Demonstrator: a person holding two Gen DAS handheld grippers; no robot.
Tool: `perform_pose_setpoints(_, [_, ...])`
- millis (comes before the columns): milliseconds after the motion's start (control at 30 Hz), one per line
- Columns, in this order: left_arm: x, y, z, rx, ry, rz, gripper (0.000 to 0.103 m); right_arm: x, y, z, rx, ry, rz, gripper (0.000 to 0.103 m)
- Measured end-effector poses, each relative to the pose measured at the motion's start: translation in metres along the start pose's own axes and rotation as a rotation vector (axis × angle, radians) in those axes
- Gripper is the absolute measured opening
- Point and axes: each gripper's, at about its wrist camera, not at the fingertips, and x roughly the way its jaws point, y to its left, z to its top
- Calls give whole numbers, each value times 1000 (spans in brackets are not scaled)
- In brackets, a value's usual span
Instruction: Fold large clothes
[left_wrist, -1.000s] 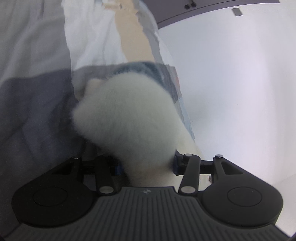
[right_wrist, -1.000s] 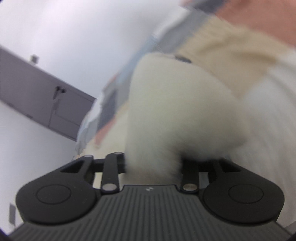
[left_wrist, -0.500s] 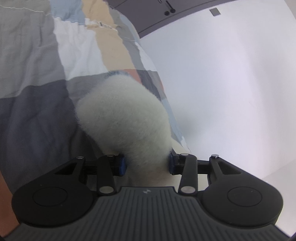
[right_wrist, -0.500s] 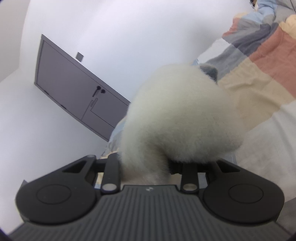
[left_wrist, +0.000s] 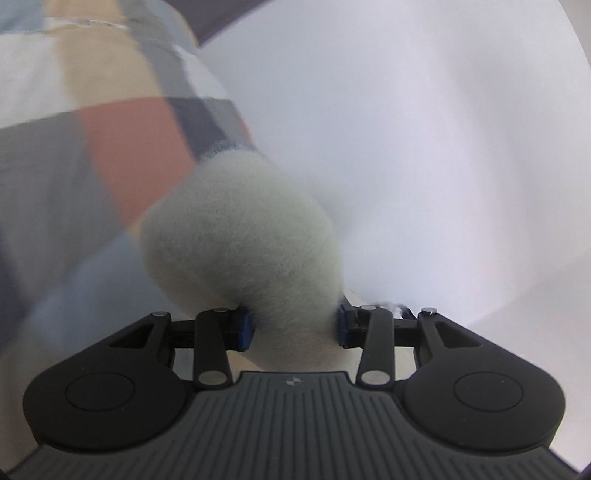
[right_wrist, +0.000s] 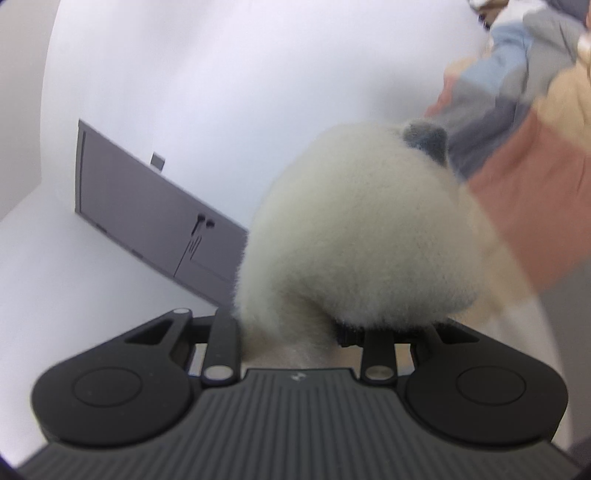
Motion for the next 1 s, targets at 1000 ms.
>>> perform_pose_setpoints(1000, [183,-2,-71,269,252,17,46,21,-182,46,307,-2,-195,36])
